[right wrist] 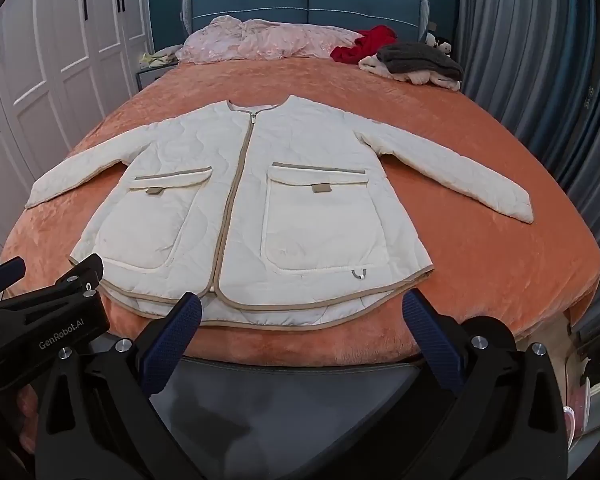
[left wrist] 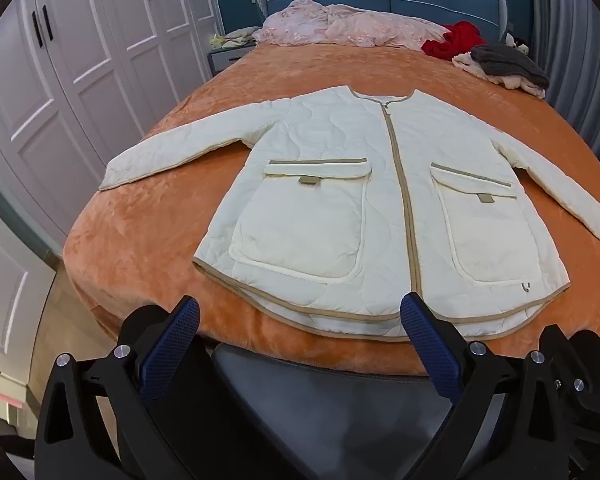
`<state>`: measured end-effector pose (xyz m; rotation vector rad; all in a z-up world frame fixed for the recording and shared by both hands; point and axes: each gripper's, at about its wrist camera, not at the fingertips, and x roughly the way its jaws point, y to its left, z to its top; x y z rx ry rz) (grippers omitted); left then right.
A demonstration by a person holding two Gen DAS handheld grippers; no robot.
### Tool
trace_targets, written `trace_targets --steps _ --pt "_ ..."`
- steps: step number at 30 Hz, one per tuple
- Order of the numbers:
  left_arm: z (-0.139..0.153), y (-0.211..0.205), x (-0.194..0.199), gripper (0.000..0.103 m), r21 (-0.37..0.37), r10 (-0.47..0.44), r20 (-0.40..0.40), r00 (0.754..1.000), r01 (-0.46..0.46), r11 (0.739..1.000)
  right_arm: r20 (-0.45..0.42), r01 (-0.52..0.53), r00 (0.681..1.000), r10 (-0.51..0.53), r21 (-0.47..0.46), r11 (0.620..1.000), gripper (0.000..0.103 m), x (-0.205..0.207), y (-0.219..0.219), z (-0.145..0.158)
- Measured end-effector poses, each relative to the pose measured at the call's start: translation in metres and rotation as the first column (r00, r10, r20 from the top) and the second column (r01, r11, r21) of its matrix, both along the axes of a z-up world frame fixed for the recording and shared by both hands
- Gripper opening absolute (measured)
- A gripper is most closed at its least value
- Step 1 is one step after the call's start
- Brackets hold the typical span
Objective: Fold large clothes
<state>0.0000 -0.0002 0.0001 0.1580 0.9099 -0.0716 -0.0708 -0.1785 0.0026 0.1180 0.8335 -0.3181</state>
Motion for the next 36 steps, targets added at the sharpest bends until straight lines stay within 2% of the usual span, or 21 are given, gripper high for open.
trace_targets --steps 16,36 --pt "0.007 0.001 -0.008 0.098 0.008 0.013 0.004 1.000 -0.013 1.000 0.005 -0.008 1.000 0.008 0.000 1.000 0.098 -0.005 0.007 0.000" --pt "-0.003 0.006 -0.010 0.098 0.006 0.008 -0.024 1.000 -0.008 1.000 -0.001 -0.022 1.000 0.022 -0.006 1.000 0.098 -0.007 0.012 0.000"
